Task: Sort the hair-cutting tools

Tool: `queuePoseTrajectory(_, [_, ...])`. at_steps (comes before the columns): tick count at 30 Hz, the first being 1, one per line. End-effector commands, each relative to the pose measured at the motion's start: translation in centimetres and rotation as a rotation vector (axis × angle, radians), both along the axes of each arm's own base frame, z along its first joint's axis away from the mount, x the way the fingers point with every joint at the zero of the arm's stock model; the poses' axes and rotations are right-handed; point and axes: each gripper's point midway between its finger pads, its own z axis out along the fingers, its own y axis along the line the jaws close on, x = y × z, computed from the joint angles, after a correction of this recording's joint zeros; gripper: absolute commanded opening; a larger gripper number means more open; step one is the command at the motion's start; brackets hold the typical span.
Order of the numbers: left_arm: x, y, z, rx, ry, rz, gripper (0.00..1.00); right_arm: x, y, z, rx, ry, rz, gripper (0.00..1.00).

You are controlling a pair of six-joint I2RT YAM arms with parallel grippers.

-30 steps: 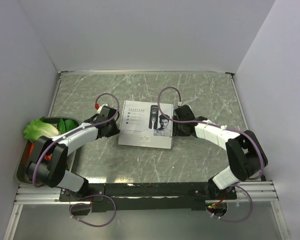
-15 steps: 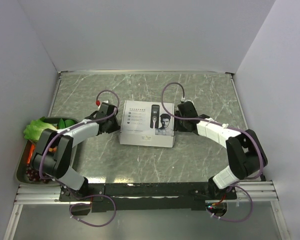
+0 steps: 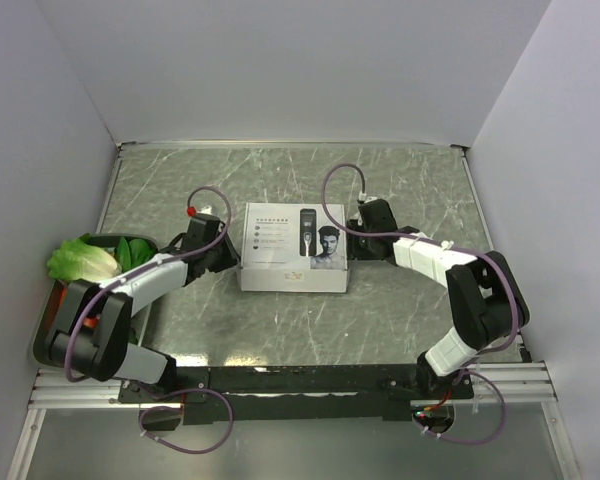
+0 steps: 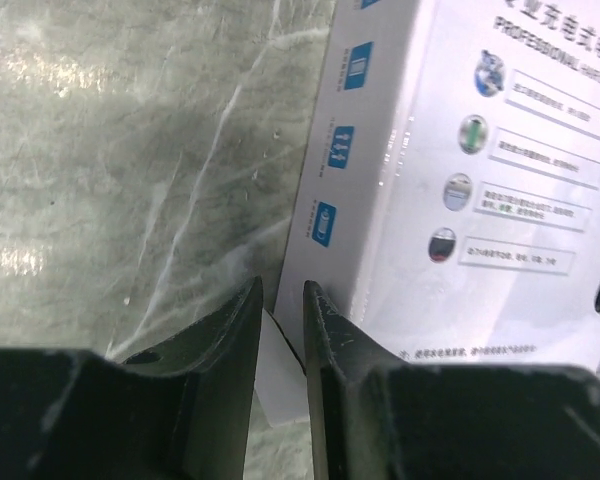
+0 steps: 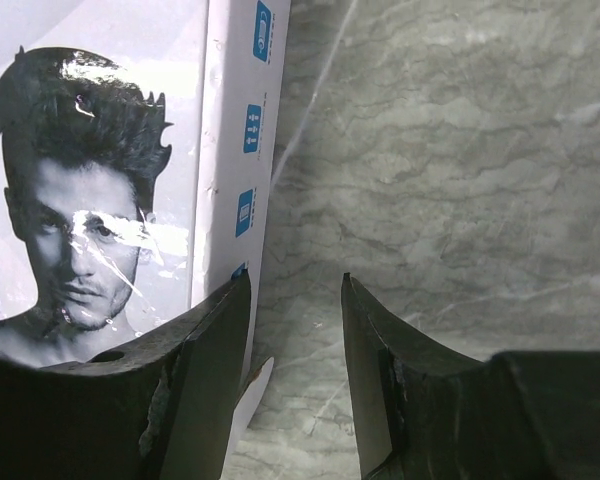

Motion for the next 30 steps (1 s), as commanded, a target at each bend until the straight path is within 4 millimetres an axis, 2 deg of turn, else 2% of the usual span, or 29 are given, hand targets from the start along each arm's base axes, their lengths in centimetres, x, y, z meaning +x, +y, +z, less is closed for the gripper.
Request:
queuePoseTrajectory(1, [-0.2, -2.8, 3.3, -0.127, -0.081, -0.098, 0.3, 2.3, 4.6, 3.1, 0.153, -0.085, 0.117, 0.5])
queuePoseTrajectory(6, [-0.7, -2.3, 3.3, -0.113, -0.083, -0.088, 0.29, 2.4, 4.1, 3.4, 0.133, -0.087, 0.1, 0.51])
queuePoseTrajectory(10, [-0.8, -1.0, 2.9, -0.059, -0.056, -0.037, 0.3, 2.5, 2.0, 3.7, 0.055, -0.107, 0.018, 0.53])
queuePoseTrajectory(14, [-1.3, 0.0, 2.2, -0.02, -0.013, 0.007, 0.31, 1.7, 0.9, 3.4, 0.012, -0.088, -0.007, 0.54])
queuePoseTrajectory(30, [-1.6, 0.1, 0.7, -0.004, 0.032, 0.01, 0.31, -0.8, 0.9, 1.0, 0.003, 0.027, 0.043, 0.52])
